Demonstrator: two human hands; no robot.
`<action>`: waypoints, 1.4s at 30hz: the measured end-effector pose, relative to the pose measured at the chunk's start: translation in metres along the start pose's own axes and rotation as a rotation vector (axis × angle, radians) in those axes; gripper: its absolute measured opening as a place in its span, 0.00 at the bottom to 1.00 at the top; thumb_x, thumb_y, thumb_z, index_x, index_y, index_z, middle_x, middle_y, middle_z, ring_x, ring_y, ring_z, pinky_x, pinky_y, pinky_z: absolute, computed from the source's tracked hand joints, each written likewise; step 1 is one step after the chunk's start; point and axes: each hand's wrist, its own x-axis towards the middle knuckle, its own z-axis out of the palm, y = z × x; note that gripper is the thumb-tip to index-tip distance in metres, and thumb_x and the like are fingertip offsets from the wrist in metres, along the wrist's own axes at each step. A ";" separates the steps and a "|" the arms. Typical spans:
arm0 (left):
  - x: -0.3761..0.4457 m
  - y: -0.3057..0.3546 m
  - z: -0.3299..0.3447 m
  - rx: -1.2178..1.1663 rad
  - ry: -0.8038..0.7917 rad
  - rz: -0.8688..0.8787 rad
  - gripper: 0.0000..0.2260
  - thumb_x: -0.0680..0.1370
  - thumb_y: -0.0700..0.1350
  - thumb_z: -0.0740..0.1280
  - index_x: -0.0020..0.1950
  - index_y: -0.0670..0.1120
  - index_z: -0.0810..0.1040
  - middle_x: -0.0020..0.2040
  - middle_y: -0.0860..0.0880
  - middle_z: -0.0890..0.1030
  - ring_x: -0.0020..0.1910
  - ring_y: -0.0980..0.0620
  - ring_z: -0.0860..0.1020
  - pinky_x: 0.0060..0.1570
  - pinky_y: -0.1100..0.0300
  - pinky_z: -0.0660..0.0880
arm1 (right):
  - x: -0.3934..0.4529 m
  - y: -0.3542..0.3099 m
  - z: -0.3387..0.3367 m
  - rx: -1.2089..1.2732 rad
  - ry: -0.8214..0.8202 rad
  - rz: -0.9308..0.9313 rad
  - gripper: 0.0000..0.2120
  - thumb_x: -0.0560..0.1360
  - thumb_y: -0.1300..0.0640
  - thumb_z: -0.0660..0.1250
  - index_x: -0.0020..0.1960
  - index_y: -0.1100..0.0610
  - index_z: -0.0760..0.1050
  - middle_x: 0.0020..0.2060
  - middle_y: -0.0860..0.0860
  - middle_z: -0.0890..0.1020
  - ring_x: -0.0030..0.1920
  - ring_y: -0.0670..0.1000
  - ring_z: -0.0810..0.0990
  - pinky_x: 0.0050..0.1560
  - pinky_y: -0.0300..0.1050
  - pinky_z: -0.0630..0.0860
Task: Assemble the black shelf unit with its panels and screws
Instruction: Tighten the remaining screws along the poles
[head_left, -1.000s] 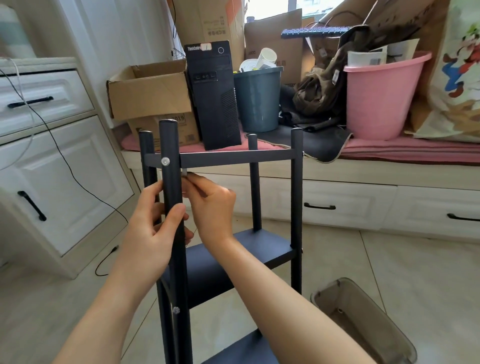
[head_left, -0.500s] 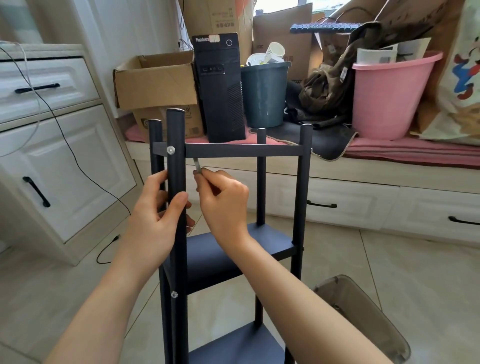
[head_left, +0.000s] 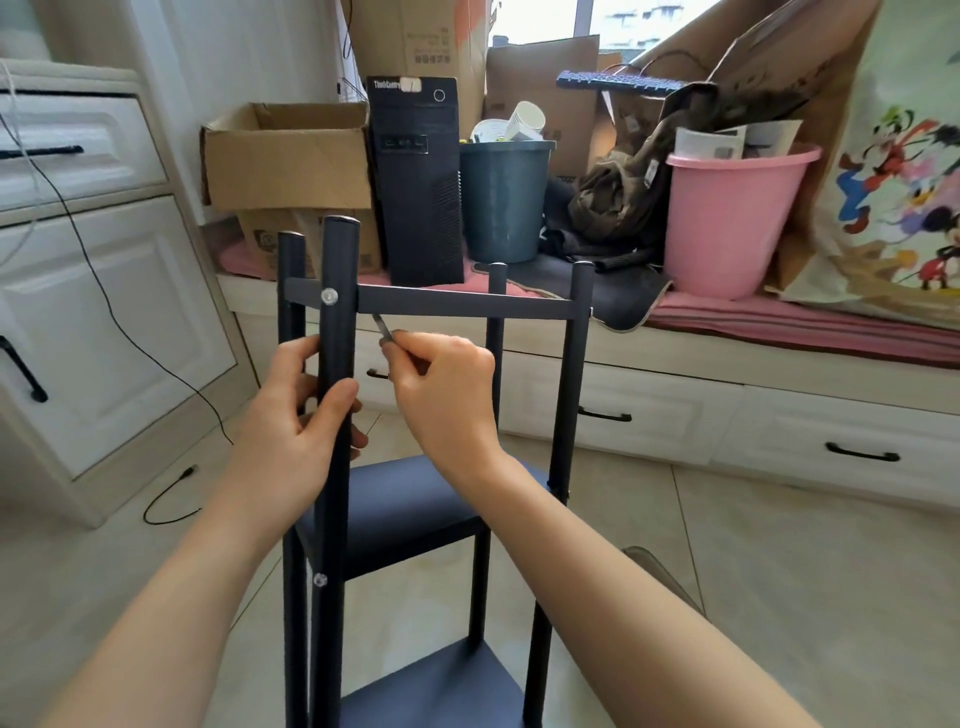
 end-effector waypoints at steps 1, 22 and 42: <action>0.000 0.000 0.000 0.000 -0.002 0.001 0.14 0.83 0.45 0.63 0.67 0.55 0.68 0.46 0.45 0.79 0.36 0.52 0.82 0.35 0.67 0.79 | 0.001 -0.001 -0.001 -0.003 0.005 -0.003 0.09 0.78 0.62 0.68 0.43 0.62 0.85 0.33 0.54 0.83 0.35 0.53 0.80 0.40 0.51 0.77; -0.004 -0.001 -0.005 0.009 -0.029 0.030 0.12 0.81 0.47 0.64 0.61 0.62 0.69 0.42 0.52 0.81 0.37 0.52 0.84 0.37 0.61 0.80 | -0.011 0.014 0.043 0.219 0.195 0.036 0.07 0.78 0.60 0.68 0.51 0.61 0.84 0.39 0.52 0.85 0.38 0.49 0.82 0.43 0.53 0.80; -0.002 -0.004 -0.008 0.077 -0.022 0.045 0.12 0.82 0.49 0.64 0.63 0.61 0.68 0.44 0.55 0.81 0.37 0.52 0.84 0.43 0.55 0.79 | -0.002 0.019 0.065 0.373 0.239 0.018 0.07 0.77 0.63 0.68 0.50 0.63 0.84 0.36 0.55 0.83 0.36 0.50 0.78 0.41 0.44 0.76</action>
